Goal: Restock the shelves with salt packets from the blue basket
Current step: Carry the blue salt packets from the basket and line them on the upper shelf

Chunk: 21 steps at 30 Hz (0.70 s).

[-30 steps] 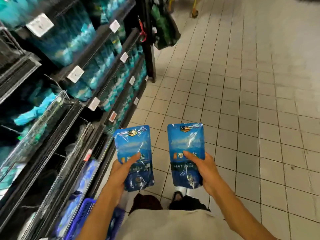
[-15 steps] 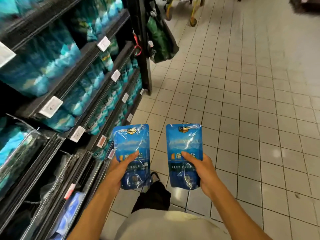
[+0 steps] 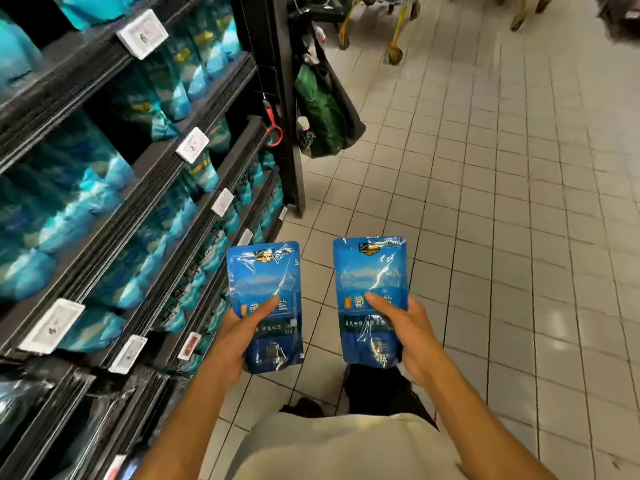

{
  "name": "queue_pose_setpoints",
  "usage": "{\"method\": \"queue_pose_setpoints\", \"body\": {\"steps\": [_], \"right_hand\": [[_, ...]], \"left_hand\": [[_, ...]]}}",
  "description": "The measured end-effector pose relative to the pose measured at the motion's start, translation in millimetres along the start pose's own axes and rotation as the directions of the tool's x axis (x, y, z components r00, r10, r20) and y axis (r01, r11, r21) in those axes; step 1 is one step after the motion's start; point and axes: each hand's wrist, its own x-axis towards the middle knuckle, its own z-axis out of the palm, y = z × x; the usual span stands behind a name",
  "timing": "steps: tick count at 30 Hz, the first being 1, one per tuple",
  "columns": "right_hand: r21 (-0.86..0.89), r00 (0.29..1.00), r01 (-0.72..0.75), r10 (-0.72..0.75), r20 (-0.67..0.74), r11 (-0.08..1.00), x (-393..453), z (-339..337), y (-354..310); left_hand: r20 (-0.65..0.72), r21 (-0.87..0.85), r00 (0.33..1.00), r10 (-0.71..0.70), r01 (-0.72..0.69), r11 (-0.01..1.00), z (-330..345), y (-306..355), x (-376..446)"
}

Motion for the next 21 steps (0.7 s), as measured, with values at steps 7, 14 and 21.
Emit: {"method": "queue_pose_setpoints", "body": {"steps": [7, 14, 21], "right_hand": [[-0.114, 0.974, -0.030, 0.055, 0.219, 0.993, 107.3, 0.6, -70.2], [-0.244, 0.903, -0.011, 0.115, 0.414, 0.970, 175.5, 35.1, -128.2], [-0.276, 0.806, 0.010, 0.156, 0.571, 0.961, 198.2, 95.4, -151.4]], "left_hand": [[-0.184, -0.111, 0.982, 0.039, -0.060, 0.992, 45.3, 35.9, 44.4], [-0.364, -0.233, 0.926, 0.103, -0.198, 0.952, 68.5, 68.4, 47.2], [-0.513, -0.280, 0.849, 0.128, -0.307, 0.910, 49.9, 91.2, 36.8]]}}
